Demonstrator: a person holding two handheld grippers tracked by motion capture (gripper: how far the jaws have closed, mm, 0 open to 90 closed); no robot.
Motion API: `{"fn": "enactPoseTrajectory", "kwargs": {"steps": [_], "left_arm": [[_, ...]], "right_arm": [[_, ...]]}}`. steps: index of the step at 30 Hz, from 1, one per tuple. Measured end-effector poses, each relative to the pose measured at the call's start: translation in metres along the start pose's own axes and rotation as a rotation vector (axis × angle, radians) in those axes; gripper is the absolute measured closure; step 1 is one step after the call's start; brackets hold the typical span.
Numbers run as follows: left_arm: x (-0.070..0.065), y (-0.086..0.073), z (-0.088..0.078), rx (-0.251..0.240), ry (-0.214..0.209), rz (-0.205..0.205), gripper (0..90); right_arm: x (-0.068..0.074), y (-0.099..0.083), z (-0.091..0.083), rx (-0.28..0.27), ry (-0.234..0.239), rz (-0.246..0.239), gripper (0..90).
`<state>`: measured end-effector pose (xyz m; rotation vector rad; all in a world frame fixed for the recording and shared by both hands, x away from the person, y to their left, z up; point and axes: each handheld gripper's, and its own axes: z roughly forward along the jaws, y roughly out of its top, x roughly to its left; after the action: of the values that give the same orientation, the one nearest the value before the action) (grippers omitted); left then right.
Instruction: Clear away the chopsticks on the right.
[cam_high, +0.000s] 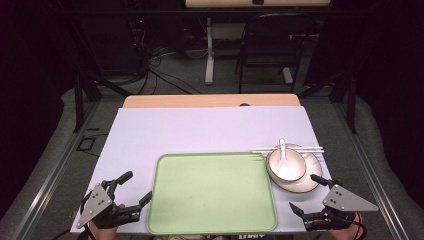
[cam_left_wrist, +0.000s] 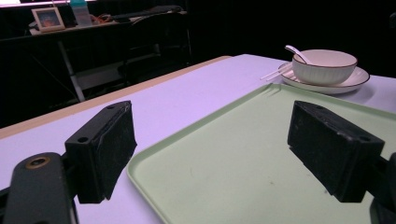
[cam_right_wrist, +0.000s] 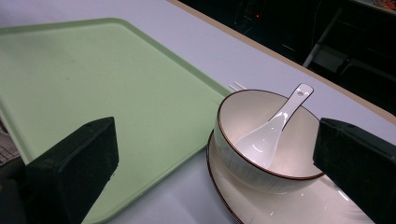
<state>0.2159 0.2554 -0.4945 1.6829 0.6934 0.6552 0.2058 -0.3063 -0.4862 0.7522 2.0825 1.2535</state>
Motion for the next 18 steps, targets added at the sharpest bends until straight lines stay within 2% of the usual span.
{"fn": "enactPoseTrajectory", "kwargs": {"steps": [18], "left_arm": [[0.0002,0.0000,0.0004,0.000,-0.002,0.000,15.2]], "right_arm": [[-0.0019,0.0012,-0.0014,-0.011,0.021,-0.010,0.0]]}}
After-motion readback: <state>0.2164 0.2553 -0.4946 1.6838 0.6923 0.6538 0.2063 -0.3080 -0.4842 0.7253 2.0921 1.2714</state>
